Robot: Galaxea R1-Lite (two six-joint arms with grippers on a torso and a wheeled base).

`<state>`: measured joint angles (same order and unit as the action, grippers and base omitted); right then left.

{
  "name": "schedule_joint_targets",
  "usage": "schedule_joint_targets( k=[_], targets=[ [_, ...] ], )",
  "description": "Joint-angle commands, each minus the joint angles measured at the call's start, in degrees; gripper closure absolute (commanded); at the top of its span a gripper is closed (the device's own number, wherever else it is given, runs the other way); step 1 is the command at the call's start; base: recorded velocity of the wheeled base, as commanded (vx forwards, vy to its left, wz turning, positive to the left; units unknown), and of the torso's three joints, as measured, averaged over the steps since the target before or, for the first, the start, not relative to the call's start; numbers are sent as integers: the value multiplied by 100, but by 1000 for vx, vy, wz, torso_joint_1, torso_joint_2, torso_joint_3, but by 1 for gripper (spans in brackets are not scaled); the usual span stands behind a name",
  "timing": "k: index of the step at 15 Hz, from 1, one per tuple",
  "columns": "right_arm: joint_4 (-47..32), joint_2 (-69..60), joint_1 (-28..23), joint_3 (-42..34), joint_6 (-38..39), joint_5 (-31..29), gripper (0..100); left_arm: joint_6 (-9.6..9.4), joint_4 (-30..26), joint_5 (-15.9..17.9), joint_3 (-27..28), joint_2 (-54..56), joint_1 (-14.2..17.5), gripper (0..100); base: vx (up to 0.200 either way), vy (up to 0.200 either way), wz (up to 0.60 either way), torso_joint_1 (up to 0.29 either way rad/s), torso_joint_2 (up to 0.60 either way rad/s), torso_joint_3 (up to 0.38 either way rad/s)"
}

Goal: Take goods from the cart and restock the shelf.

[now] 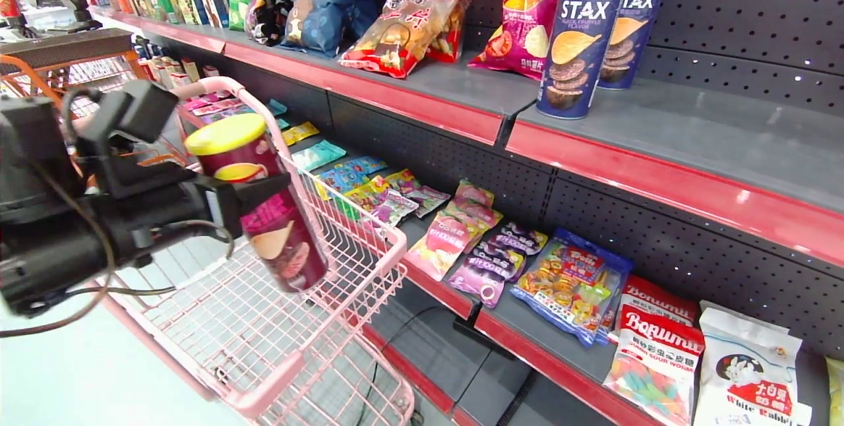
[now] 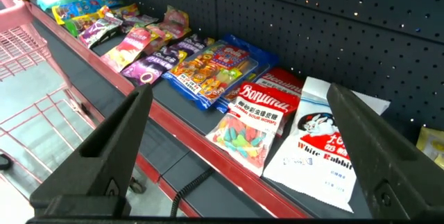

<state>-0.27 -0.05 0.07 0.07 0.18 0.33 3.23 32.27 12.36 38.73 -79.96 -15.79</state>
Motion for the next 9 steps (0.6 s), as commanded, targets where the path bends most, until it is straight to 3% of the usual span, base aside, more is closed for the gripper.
schedule_joint_targets(
  k=[1,3,5,7,9],
  targets=[
    [-8,5,1,1,8,2,0,-33,-1153,-471,-138,2230,137,100,0,0,0,0,0,0],
    [0,5,1,1,17,2,0,-244,-2357,-1324,-199,3417,295,100,0,0,0,56,-198,-154],
    [0,5,1,1,8,2,0,-253,-3157,-1966,-208,4208,357,100,0,0,0,115,-398,-290],
    [0,5,1,-7,8,2,0,-314,-3816,-2045,-243,4884,357,100,0,0,0,146,-486,-325],
    [0,5,1,1,8,-7,0,-367,-4018,-2018,-375,5342,348,100,0,0,0,171,-513,-347]
  ],
)
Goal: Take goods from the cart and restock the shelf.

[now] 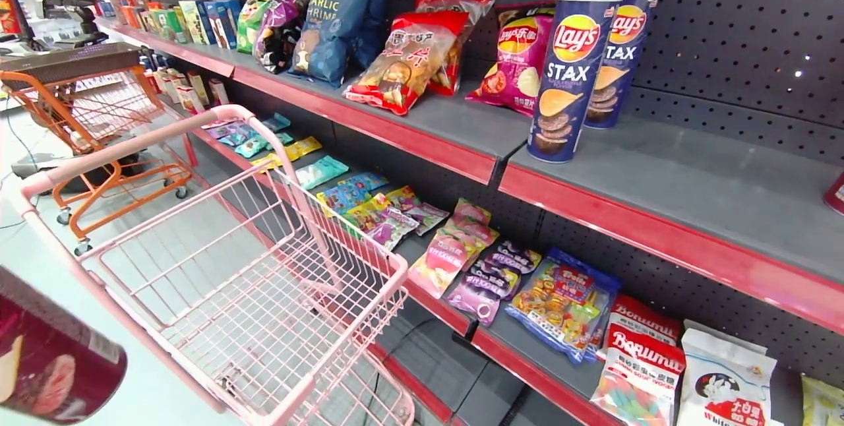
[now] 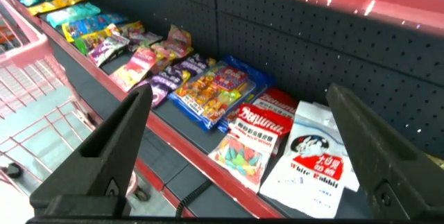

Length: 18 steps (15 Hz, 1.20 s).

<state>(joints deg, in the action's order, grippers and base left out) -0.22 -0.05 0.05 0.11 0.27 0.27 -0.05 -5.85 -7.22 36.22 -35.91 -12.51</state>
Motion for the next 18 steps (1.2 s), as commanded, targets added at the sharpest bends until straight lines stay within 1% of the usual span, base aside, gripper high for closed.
schedule_joint_targets(
  k=[1,5,9,10,11,12,13,15,16,17,18],
  targets=[
    [-13,5,4,-11,-9,8,0,-39,-215,-52,-247,1157,20,100,0,0,0,178,-496,-334],
    [-13,5,4,-11,-9,0,0,-39,-215,-34,-467,1350,3,100,0,0,0,199,-547,-352],
    [-4,5,4,-11,0,0,0,-39,-215,-34,-528,1333,3,100,0,0,0,227,-585,-358],
    [-4,5,4,-2,0,0,0,-48,-206,-34,-510,1315,3,100,0,0,0,110,-330,-183],
    [-13,5,4,-11,0,0,0,-65,-215,-43,-510,1306,3,100,0,0,-600,41,-95,-71],
    [-4,5,4,-2,0,0,0,-180,-215,-52,-519,1306,3,100,0,0,-600,32,-56,-36],
    [-4,5,4,-2,0,0,0,-232,-215,-43,-537,1315,3,100,0,0,-600,27,-17,-22],
    [-4,5,4,-2,0,0,0,-241,-223,-43,-554,1315,3,100,0,0,-600,2,-14,-7],
    [-4,5,4,-2,0,0,0,-329,-223,-52,-572,1306,3,100,0,0,-600,27,2,-12],
    [-4,5,4,-2,0,0,0,-487,-215,-61,-590,1324,3,100,0,0,-600,12,2,2],
    [-4,5,4,-2,0,0,0,-522,-215,-52,-590,1333,3,100,0,0,-600,2,-2,7]
  ],
)
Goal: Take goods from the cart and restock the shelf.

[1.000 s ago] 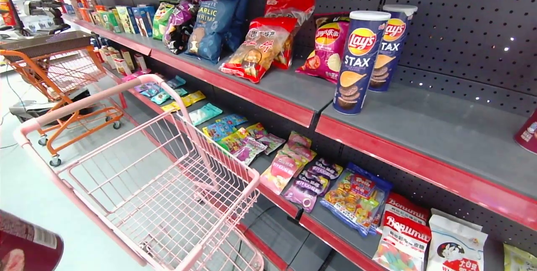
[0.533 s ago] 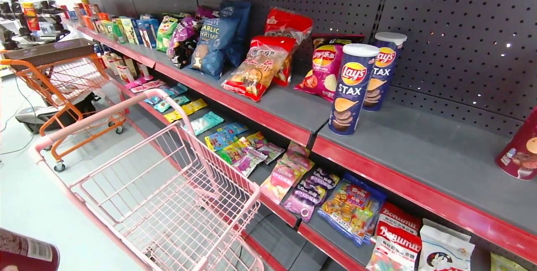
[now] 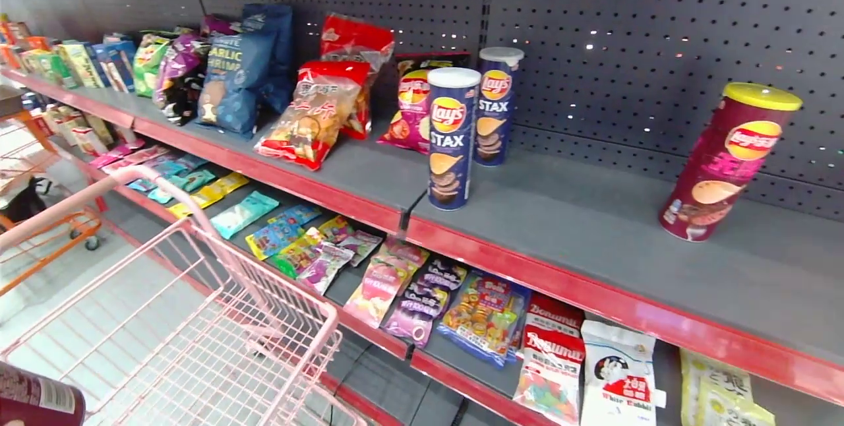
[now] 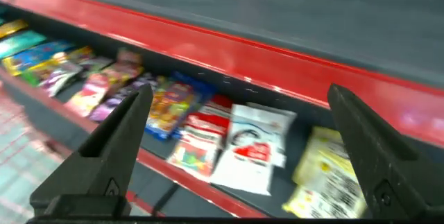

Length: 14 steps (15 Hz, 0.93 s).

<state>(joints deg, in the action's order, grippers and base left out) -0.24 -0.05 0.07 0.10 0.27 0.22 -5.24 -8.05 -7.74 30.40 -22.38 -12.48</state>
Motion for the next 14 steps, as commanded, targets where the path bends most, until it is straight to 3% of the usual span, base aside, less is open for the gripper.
schedule_joint_targets(
  k=[1,2,4,7,9,12,14],
  targets=[
    [-2,5,1,-1,0,4,0,-21,5,-8,-8,-21,0,100,0,0,-600,2,2,7],
    [-2,5,1,-1,0,4,0,-38,14,-17,1,-21,0,100,0,0,-600,-2,-2,2],
    [-2,5,1,-1,0,4,0,-267,14,-26,-8,-12,0,100,0,0,-600,2,-2,2],
    [-2,5,1,-1,0,4,0,-363,14,-26,-8,-29,0,100,0,0,-600,-1,-2,4],
    [-2,5,1,-1,0,4,0,-522,14,-43,-8,-21,9,100,0,0,0,0,0,0],
    [-2,5,1,-1,0,4,0,-574,14,-61,1,-21,18,100,0,0,0,0,0,0],
    [-2,5,1,-1,-9,4,0,-741,5,-70,1,-38,18,100,0,0,0,0,0,0]
  ],
)
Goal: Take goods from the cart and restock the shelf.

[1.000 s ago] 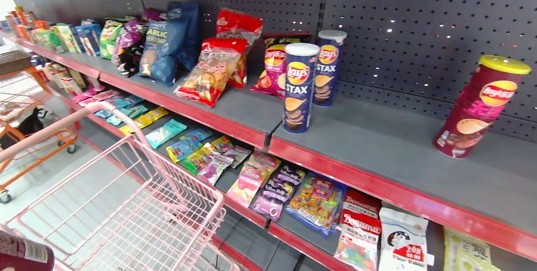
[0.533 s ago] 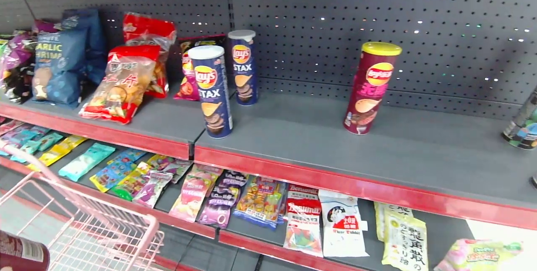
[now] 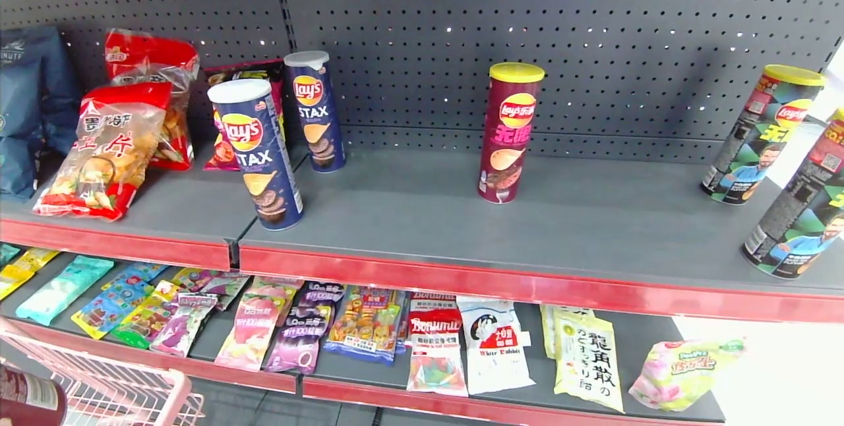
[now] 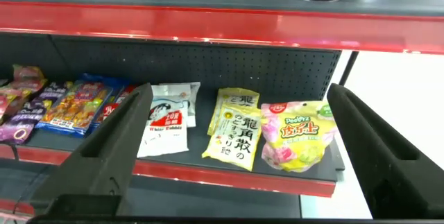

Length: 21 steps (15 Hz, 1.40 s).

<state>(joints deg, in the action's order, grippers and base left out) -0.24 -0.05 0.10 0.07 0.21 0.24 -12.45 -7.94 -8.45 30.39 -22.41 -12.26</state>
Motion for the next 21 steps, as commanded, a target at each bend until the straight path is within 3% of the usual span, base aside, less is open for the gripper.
schedule_joint_targets(
  k=[1,5,9,13,15,16,17,19,20,21],
  targets=[
    [-2,5,-1,1,-3,2,0,-47,-6,-8,-7,-45,-4,100,200,0,0,2,-2,7],
    [-2,5,-1,1,-3,2,0,-65,-6,1,-104,-18,-4,100,200,0,0,-5,-1,4],
    [-2,5,-1,1,6,11,0,-302,3,27,-367,246,-4,100,0,0,0,0,0,0],
    [-11,5,-1,1,-65,28,0,-302,3,221,-350,456,-30,100,0,0,0,0,0,0],
    [-2,5,-1,1,-65,64,0,-135,11,581,-271,492,-57,100,0,0,0,0,0,0],
    [33,5,-1,54,-38,187,0,155,11,660,-218,465,-48,100,0,0,0,0,0,0],
    [7,532,87,933,146,582,0,322,11,660,-183,430,-48,100,0,0,0,0,0,0],
    [-20,1675,184,2058,419,934,0,339,-6,643,-271,404,-48,100,0,0,0,0,0,0],
    [-28,1974,368,2339,-21,1681,0,339,-6,643,-315,369,-48,100,0,0,0,0,0,0],
    [-28,2255,395,2462,-399,2041,0,392,3,695,-315,289,-57,100,0,0,0,0,0,0]
  ],
)
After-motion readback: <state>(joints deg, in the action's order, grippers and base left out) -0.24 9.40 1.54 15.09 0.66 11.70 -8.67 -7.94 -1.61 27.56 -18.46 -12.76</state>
